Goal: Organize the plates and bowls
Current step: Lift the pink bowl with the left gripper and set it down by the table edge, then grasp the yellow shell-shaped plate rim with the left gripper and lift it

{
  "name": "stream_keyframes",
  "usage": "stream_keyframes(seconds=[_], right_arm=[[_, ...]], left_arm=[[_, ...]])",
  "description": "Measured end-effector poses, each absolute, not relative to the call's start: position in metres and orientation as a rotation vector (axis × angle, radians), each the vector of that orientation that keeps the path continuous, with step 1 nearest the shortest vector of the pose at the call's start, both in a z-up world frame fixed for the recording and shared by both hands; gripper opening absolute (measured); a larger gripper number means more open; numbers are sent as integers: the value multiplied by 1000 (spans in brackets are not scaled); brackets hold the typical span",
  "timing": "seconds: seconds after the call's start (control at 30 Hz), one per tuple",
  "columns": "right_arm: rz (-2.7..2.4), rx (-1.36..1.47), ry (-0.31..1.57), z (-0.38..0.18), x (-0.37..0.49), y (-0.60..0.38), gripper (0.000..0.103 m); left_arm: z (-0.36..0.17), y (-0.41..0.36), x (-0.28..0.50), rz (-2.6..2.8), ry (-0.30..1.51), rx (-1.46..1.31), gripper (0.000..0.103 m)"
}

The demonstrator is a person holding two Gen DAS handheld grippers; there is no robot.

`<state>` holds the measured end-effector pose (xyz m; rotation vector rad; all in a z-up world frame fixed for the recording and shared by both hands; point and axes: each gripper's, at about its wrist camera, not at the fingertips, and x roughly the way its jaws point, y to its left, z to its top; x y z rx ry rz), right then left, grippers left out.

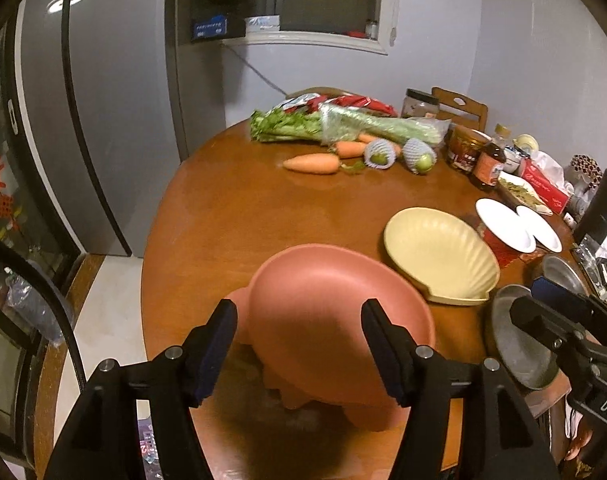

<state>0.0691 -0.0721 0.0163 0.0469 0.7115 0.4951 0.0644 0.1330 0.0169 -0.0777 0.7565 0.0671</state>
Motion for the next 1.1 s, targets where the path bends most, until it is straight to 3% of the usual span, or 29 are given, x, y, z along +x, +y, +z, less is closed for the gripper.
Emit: stream_keyframes(seconds=[0.6,1.1], right_arm=[[394,134,678,24,78,-133,62],[377,185,776,-9,120,-141,62]], left_arm=[[29,82,86,6,750,-6,64],[10,62,145,-21,832,21,65]])
